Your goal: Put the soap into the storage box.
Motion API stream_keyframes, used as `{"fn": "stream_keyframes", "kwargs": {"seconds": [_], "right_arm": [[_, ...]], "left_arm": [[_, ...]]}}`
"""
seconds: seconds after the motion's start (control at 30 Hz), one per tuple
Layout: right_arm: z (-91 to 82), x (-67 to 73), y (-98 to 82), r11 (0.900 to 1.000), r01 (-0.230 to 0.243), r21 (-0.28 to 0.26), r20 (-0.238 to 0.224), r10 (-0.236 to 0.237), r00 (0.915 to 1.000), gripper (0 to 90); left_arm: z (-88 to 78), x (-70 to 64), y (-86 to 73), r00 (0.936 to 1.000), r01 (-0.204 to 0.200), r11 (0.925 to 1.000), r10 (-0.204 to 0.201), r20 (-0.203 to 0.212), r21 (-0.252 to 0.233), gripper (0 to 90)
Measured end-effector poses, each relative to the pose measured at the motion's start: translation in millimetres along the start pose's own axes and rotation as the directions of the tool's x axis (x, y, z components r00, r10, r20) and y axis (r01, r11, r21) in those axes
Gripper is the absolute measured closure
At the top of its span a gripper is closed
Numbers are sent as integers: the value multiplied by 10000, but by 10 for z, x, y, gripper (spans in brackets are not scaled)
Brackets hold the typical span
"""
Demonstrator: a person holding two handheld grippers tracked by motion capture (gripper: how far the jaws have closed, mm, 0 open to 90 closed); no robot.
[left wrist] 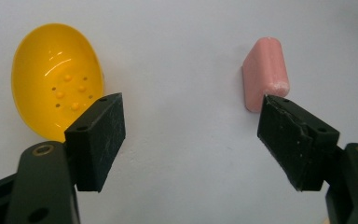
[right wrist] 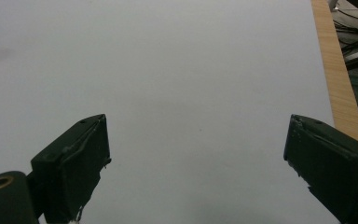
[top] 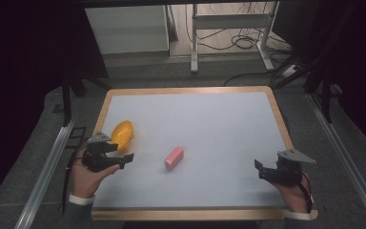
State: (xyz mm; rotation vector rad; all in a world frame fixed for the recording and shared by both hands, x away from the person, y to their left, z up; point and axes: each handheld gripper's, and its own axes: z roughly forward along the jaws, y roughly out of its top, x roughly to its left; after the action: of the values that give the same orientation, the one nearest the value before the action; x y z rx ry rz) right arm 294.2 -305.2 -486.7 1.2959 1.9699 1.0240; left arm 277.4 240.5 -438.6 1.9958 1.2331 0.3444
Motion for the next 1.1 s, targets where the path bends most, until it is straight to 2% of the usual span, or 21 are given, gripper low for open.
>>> {"fn": "stream_keyframes", "kwargs": {"seconds": [0.2, 0.37, 0.43, 0.6, 0.73, 1.1], "right_arm": [[-6, -15, -3, 10000, -10, -6, 34, 10, 10000, 66], [-22, -30, -3, 9999, -113, -33, 14, 113, 9999, 66], [-21, -38, -8, 9999, -120, -37, 40, 120, 9999, 66], [-16, -34, -9, 9999, -116, -14, 6, 116, 9999, 66], [-4, -25, -9, 10000, -47, -16, -11, 47, 10000, 66], [-9, -24, -9, 10000, 1, 14, 12, -1, 10000, 65]], "left_arm": [[21, -46, 64, 9998, -182, 9998, 182, 32, 93, 237], [51, -71, 133, 9997, -156, 9997, 152, 191, 168, 237], [69, -115, 173, 9991, -386, 9987, 380, 194, 321, 237], [98, -161, 226, 9985, -491, 9981, 480, 274, 384, 236], [104, -206, 288, 9967, -767, 9959, 753, 303, 479, 234], [195, -287, 368, 9944, -1006, 9923, 979, 388, 728, 228]]}}
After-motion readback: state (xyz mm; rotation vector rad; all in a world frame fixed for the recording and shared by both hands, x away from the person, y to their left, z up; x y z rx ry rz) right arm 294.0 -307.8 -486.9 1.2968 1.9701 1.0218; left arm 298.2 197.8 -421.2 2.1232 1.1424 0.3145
